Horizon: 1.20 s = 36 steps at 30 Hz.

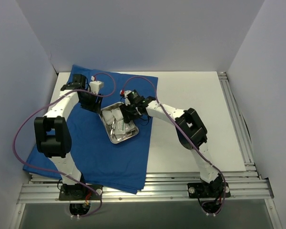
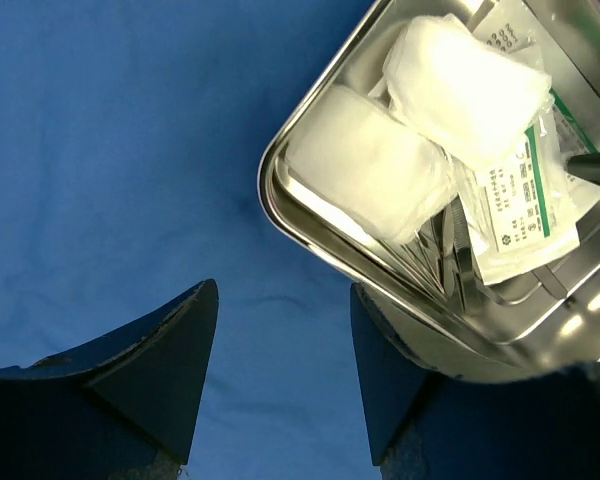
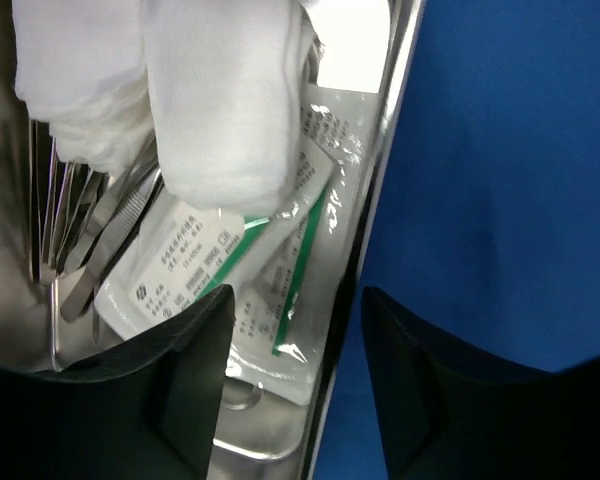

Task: Prepare the surgical pack

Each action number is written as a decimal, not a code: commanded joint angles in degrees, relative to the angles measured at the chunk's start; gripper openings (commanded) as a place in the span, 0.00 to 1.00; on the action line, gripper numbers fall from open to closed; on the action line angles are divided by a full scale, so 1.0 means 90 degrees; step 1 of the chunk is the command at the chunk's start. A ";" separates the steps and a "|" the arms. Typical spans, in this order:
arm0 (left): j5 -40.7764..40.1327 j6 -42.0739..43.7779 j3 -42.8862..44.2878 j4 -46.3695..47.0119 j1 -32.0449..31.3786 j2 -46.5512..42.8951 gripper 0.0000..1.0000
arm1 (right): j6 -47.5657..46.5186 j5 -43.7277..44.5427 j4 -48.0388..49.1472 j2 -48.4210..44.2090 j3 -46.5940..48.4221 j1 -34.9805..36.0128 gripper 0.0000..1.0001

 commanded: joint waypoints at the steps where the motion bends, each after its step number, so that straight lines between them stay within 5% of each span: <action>1: 0.0244 0.0110 0.0137 0.0416 0.0041 0.0165 0.64 | -0.0081 -0.0225 0.0179 -0.0907 -0.0392 -0.0363 0.51; 11: 0.0304 -0.0056 0.0860 0.0581 -0.0163 0.1044 0.66 | 0.0788 -0.0432 0.1554 -0.2062 -0.1946 -0.1779 0.63; 21: 0.0108 -0.0018 0.1016 0.0767 -0.0466 0.1347 0.63 | 0.1403 0.0078 0.1351 -0.0432 -0.1098 -0.2161 0.60; 36: -0.0487 -0.0144 0.0899 0.0845 -0.0545 0.1475 0.20 | 0.2565 -0.0851 0.2659 0.0614 -0.0940 -0.1966 0.55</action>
